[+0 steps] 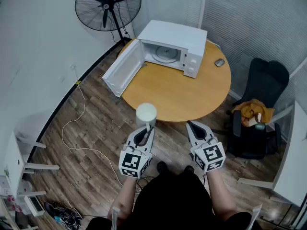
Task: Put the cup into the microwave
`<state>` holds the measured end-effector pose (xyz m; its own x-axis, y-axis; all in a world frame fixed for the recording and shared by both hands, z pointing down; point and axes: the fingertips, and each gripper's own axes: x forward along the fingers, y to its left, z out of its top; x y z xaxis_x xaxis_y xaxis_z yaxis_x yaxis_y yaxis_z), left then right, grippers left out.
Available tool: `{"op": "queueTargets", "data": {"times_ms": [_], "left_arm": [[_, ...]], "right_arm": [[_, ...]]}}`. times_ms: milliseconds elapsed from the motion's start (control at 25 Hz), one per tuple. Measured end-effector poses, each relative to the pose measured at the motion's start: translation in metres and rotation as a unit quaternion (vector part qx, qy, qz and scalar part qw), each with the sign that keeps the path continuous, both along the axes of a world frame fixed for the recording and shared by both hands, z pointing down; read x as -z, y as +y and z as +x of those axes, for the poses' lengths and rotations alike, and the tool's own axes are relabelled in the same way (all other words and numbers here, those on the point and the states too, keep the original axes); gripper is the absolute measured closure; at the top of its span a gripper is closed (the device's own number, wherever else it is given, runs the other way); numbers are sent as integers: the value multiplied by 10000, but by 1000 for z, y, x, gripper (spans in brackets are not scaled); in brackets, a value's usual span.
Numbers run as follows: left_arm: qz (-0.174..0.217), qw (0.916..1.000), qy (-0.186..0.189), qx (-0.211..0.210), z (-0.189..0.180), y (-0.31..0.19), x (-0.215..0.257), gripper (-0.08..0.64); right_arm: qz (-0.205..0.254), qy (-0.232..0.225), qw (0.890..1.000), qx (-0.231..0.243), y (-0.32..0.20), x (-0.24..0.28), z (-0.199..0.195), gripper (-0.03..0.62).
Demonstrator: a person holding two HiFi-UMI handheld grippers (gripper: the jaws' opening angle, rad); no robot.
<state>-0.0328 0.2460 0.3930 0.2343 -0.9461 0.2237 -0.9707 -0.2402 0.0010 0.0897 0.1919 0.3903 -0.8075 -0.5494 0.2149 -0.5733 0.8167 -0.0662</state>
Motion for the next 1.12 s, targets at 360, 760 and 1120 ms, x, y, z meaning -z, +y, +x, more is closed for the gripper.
{"op": "queueTargets", "data": {"times_ms": [360,760,1120], "left_arm": [[5,9999,32,-104,-2,0,0,528],[-94,9997,36,-219,-8,-2,-12,529],[-234,9995,90,-196,-5,-31,-32,529]], "right_arm": [[57,0,10000,15,0,3,-11,586],[-173,30,9998,-29,7,-11,-17,583],[-366,78,9993,53,-26,-32,-16,583]]}}
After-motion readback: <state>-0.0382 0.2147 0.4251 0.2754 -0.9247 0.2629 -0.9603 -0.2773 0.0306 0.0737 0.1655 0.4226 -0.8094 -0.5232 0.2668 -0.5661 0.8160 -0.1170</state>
